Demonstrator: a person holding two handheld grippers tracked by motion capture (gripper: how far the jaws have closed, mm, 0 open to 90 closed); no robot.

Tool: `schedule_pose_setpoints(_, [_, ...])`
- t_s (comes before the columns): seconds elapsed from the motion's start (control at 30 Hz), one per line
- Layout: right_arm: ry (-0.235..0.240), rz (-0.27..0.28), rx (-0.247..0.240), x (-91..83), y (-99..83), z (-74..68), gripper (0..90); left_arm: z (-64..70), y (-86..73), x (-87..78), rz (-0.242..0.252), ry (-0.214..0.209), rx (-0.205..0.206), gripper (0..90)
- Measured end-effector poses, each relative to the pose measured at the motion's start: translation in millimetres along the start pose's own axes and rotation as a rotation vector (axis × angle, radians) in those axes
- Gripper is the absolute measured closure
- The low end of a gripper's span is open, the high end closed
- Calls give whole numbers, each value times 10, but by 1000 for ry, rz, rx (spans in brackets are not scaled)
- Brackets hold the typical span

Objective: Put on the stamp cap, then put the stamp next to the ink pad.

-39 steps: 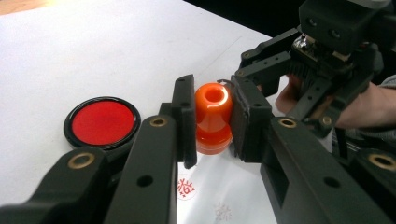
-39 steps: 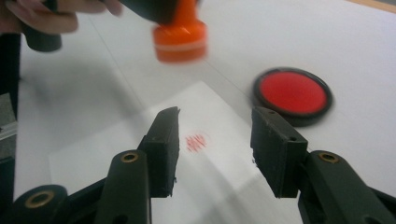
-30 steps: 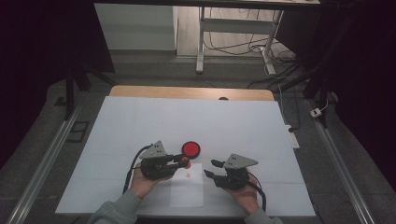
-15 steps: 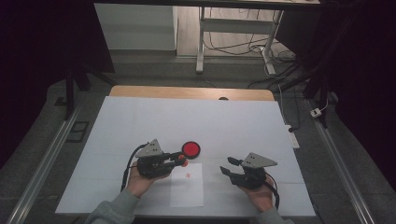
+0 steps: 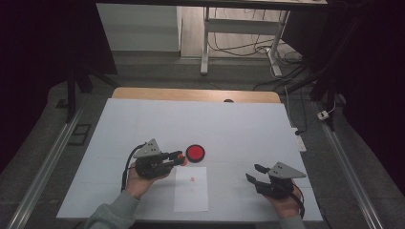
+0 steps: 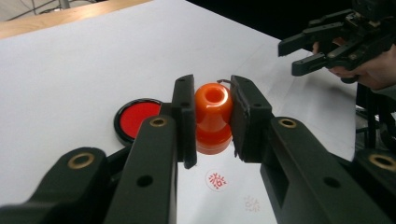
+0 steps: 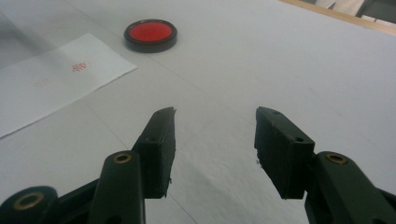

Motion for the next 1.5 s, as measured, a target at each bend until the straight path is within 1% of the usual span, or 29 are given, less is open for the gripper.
schedule_pose_setpoints(0.13, [-22,6,14,-61,-24,82,470,-36,2,-37,-5,24,2,723])
schedule_pose_setpoints(0.23, [-24,2,27,-58,-39,119,467,-81,0,-62,-4,43,-4,723])
schedule_pose_setpoints(0.5, [-17,-22,3,-3,-38,96,433,-190,-9,-111,-13,84,-17,723])
schedule_pose_setpoints(0.63, [-18,-26,2,4,-38,95,425,-226,-13,-128,-20,101,-17,723])
schedule_pose_setpoints(0.87, [-13,-22,7,22,-36,100,420,-261,-15,-161,-21,117,-23,722])
schedule_pose_setpoints(0.97, [-13,-29,6,25,-37,99,419,-271,-10,-171,-23,124,-26,723])
schedule_pose_setpoints(1.03, [-21,-24,4,22,-35,95,419,-284,-6,-172,-26,129,-28,722])
schedule_pose_setpoints(1.07, [-9,-20,6,25,-33,93,419,-292,-4,-172,-28,131,-29,722])
schedule_pose_setpoints(1.17, [-8,-24,5,25,-30,91,418,-322,-8,-158,-33,143,-34,722])
schedule_pose_setpoints(1.37, [-11,-35,7,36,-35,95,417,-403,-38,-70,-55,158,-46,723])
schedule_pose_setpoints(1.5, [-18,-34,5,35,-34,91,418,-463,-29,-3,-71,168,-42,722])
Point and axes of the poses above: each handheld gripper's, and its own axes: x roughly forward along the jaws, y roughly out of its top, z roughly to its right, the point moved 2 cm from there along x, roughly forward along the jaws, and after that the axes turned 15 degrees about x, right-handed, at the moved point
